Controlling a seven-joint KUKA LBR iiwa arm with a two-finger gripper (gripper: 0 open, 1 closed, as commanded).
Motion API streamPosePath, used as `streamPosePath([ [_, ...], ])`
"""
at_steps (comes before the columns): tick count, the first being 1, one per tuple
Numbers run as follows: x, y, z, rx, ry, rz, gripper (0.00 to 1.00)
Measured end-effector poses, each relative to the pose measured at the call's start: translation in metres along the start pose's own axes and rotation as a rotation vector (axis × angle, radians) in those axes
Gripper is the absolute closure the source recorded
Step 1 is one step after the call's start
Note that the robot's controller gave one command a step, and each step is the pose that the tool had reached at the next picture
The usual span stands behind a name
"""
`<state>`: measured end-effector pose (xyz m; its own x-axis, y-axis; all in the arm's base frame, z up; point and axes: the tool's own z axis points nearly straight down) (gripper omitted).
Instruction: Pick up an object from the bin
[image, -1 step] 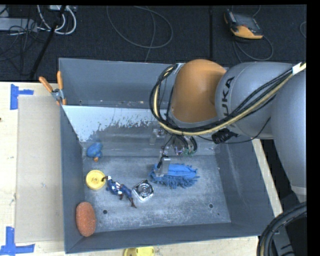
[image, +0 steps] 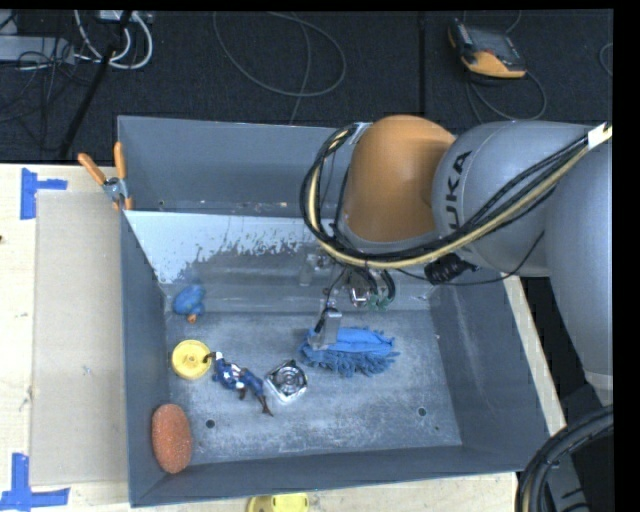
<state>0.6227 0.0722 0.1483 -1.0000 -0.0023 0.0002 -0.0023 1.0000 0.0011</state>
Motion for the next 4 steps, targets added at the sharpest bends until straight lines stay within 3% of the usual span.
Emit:
streamPosePath([
  [1, 0.058, -0.026, 0.062, 0.001, -0.004, -0.040, 0.00],
  [2, 0.039, -0.037, 0.080, 0.001, -0.001, -0.055, 1.00],
  [3, 0.035, -0.037, 0.079, 0.001, -0.002, -0.056, 1.00],
  [4, 0.033, -0.071, 0.016, 0.000, -0.001, -0.329, 1.00],
])
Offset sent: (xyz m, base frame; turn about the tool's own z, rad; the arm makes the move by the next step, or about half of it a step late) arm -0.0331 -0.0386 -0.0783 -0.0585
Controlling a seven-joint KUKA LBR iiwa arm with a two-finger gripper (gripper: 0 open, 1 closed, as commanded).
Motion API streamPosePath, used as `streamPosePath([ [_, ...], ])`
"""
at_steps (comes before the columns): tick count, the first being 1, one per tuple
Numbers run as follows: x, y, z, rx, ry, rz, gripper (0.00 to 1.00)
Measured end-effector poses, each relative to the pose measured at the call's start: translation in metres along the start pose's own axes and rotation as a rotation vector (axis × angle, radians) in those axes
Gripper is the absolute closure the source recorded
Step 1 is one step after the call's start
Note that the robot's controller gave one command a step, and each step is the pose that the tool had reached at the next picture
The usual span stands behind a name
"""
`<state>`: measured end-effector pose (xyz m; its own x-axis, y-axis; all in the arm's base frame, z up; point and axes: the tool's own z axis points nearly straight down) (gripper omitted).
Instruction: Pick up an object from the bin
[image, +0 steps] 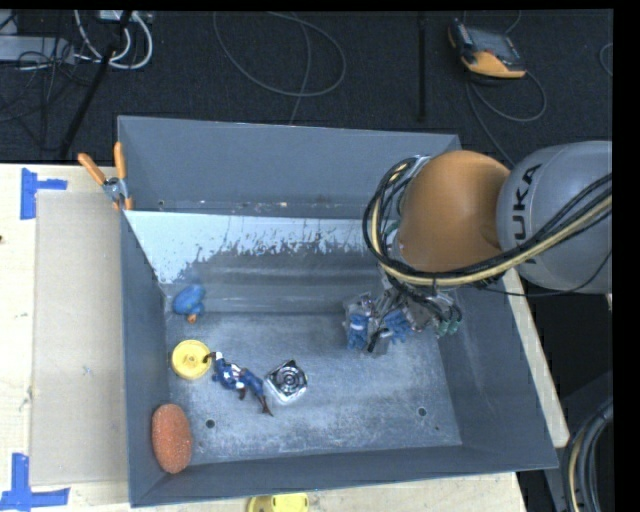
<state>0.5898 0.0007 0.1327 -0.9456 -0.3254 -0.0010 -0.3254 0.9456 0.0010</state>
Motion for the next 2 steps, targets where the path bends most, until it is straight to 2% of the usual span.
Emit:
streamPosePath([
  [1, 0.0001, -0.0001, 0.0000, 0.000, 0.000, 0.001, 1.00],
  [2, 0.0014, 0.0001, -0.0027, -0.001, 0.003, 0.003, 0.00],
])
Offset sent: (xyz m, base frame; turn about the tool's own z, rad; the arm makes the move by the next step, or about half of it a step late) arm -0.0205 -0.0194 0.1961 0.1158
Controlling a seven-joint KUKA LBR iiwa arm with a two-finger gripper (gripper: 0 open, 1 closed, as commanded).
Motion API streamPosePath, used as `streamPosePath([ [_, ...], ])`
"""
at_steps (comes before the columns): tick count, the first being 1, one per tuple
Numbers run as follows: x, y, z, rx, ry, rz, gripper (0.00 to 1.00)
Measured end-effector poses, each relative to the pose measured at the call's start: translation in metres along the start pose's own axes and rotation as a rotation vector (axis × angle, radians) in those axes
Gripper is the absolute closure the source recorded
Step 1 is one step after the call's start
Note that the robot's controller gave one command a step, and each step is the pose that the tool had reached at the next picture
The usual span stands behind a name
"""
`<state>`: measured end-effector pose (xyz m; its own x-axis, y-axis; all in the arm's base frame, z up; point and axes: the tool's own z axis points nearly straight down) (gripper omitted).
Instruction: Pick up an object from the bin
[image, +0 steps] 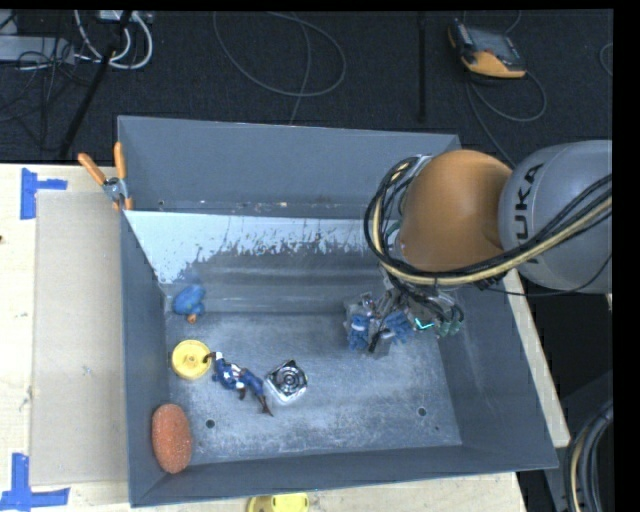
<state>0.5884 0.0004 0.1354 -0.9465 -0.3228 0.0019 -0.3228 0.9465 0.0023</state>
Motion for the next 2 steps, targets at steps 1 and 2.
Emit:
streamPosePath([
  [1, 0.008, -0.003, -0.069, 0.000, 0.001, 0.036, 0.00],
  [2, -0.006, 0.012, -0.082, 0.007, -0.017, 0.029, 0.00],
])
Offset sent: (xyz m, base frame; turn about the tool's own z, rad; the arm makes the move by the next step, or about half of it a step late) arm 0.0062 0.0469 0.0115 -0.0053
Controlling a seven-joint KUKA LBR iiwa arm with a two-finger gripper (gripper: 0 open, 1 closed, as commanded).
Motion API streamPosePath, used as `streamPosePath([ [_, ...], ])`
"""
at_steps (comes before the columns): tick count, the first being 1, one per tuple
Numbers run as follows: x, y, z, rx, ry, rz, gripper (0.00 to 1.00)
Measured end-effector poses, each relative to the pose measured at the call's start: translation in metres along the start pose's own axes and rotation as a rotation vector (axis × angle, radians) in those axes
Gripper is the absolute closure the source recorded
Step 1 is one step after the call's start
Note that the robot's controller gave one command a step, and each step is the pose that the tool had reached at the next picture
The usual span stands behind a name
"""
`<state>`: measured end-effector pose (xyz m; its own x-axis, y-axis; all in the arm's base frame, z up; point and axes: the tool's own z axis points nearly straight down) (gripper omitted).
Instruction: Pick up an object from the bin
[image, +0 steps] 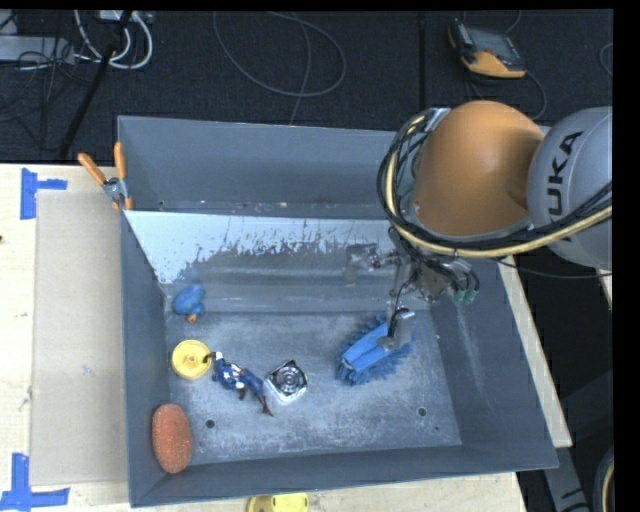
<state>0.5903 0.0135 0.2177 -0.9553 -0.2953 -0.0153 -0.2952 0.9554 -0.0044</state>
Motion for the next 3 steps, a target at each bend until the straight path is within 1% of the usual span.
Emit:
streamPosePath([
  [1, 0.001, 0.009, 0.071, -0.004, 0.011, -0.001, 0.00],
  [2, 0.040, 0.008, 0.089, -0.009, 0.026, -0.046, 0.00],
  [3, 0.037, 0.004, 0.089, -0.004, 0.011, -0.005, 0.00],
])
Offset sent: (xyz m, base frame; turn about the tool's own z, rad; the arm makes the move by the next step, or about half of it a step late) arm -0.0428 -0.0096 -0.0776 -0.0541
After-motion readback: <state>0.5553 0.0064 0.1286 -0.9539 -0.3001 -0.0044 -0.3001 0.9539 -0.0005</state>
